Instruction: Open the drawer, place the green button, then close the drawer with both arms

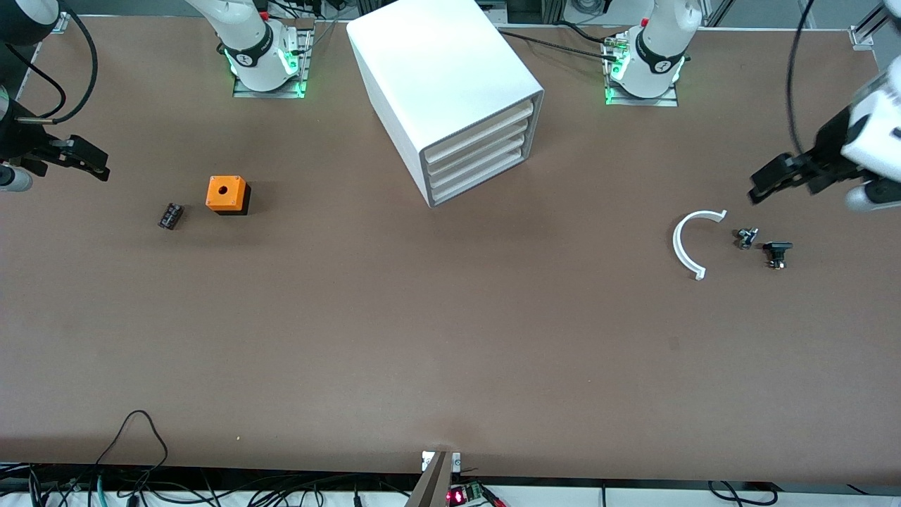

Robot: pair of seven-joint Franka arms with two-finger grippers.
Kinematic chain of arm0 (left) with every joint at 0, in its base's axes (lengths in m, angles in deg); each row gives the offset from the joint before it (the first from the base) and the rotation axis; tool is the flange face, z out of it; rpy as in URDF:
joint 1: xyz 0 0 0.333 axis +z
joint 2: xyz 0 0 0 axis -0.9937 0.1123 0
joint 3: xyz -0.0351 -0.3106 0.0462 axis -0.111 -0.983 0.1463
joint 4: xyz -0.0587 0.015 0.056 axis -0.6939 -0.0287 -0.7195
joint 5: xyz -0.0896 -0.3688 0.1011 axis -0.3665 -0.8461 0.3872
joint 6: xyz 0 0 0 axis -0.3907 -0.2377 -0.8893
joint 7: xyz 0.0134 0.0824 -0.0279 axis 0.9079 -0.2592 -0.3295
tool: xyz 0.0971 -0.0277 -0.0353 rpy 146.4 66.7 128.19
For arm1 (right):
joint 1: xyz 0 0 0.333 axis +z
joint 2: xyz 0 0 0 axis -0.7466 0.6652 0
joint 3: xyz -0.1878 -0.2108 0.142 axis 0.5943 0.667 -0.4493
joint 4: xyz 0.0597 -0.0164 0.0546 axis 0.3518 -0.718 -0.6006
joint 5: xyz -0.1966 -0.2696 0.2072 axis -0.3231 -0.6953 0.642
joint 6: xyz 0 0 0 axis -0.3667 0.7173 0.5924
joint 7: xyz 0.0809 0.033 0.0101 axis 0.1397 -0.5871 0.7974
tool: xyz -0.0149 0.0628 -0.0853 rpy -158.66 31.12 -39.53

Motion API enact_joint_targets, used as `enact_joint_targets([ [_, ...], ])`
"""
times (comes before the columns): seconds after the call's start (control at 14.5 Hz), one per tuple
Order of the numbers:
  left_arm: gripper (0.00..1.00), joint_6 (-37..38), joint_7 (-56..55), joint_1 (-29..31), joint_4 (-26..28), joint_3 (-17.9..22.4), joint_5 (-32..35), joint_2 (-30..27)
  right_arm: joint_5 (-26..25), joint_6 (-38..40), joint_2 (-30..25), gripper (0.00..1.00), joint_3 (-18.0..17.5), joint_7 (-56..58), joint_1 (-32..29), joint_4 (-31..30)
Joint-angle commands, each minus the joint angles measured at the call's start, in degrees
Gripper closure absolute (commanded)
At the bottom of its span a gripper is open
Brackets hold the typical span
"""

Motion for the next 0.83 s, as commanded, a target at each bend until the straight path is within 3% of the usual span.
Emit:
enact_joint_targets([
  [0.0, 0.00, 5.04, 4.16, -0.49, -2.95, 1.63, -0.12, -0.16, 1.33, -1.42, -0.32, 0.00, 0.13, 1.14, -0.14, -0.47],
  [0.41, 0.00, 3.45, 6.46, -0.49, -2.95, 1.63, 0.32, 0.46, 1.33, -0.55, -0.14, 0.00, 0.13, 0.26, -0.05, 2.96],
  [0.76, 0.00, 3.37, 7.77, 2.93, -3.13, 1.90, 0.23, 2.13, 1.50, -0.28, -1.98, 0.00, 0.22, -1.74, -0.05, 0.86],
])
